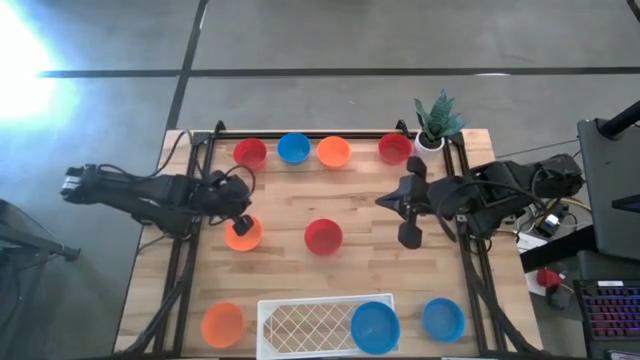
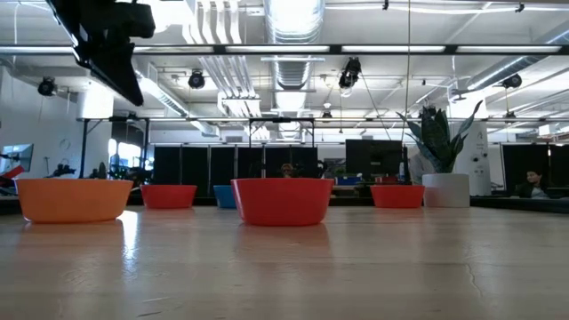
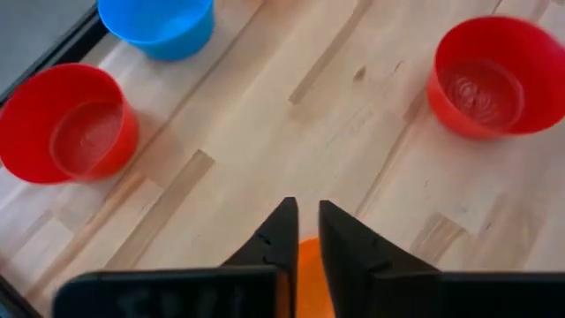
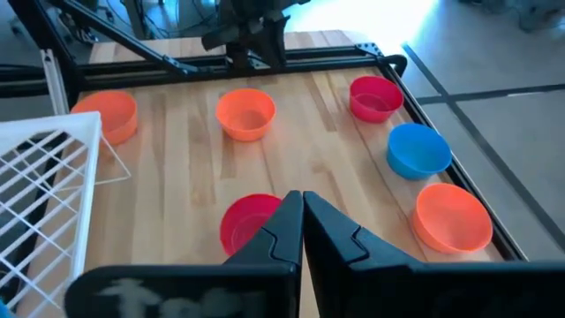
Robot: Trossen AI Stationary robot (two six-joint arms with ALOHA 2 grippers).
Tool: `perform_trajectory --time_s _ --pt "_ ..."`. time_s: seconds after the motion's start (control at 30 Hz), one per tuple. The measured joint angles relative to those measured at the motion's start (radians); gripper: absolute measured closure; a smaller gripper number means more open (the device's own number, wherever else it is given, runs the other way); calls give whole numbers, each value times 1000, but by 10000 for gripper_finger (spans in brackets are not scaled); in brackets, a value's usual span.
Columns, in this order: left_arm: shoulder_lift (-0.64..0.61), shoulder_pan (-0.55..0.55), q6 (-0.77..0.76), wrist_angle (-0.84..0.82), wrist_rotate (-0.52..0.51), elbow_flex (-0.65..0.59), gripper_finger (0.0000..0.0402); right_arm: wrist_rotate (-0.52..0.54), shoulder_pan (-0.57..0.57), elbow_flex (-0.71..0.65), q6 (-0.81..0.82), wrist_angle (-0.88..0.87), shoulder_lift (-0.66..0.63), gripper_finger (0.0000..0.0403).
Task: Pick & Place Mini bowls
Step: Put the middle orange bowl on the shelf
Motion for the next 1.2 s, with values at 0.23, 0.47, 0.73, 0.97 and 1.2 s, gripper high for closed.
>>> perform_trajectory --time_s 0.23,0.47,0.73,0.97,1.2 --pt "93 0 -98 20 68 0 306 0 0 0 -4 7 3 394" --pt "212 1 -179 24 121 0 303 0 0 0 -25 8 3 394" --pt "320 0 -241 102 239 -2 303 0 0 0 -30 7 3 394" --pt "399 0 -263 103 265 -2 303 0 0 0 -30 7 3 394" --pt "452 1 -282 103 280 -2 303 -1 0 0 -6 6 3 394"
